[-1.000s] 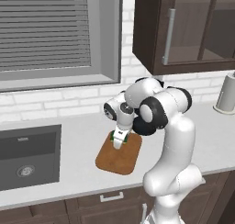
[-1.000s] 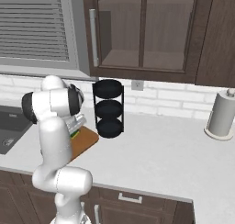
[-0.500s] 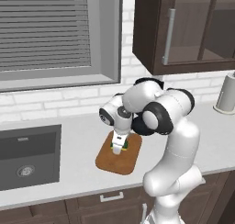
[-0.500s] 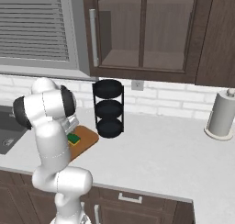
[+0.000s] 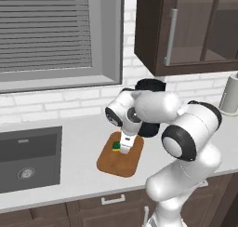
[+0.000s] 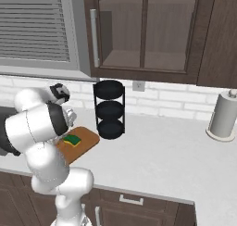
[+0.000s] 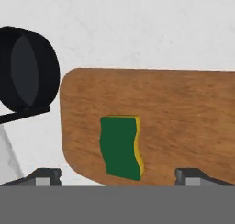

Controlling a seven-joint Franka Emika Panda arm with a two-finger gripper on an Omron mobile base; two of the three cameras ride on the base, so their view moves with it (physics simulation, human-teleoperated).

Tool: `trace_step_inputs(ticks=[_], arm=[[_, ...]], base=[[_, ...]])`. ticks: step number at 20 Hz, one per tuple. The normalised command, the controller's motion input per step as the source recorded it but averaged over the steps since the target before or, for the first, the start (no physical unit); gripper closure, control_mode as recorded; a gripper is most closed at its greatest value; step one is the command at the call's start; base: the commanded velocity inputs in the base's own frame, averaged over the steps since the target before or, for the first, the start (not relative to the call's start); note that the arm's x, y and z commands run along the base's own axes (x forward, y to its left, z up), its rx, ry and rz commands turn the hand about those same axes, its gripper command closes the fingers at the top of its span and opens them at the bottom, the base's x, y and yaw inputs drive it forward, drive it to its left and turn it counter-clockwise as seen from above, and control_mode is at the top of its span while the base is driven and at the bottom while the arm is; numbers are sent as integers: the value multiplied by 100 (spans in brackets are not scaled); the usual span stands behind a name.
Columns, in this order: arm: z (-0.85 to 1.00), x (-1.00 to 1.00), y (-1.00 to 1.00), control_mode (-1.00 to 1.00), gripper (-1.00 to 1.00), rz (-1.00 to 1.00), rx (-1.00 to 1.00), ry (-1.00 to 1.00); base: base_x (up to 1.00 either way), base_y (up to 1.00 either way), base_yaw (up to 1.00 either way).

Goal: Pick up the sponge from the counter and clean the cutting board by briefly scrubbing or pressing down on the cutting board. Once finished, release the sponge.

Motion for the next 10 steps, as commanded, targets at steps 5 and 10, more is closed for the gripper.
trace_step_inputs(ticks=[5, 10], arm=[[100, -46, -100, -100, -100, 0, 29, -44], [100, -33, -100, -100, -100, 2, 33, -56]], base=[[0, 0, 0], [0, 0, 0]])
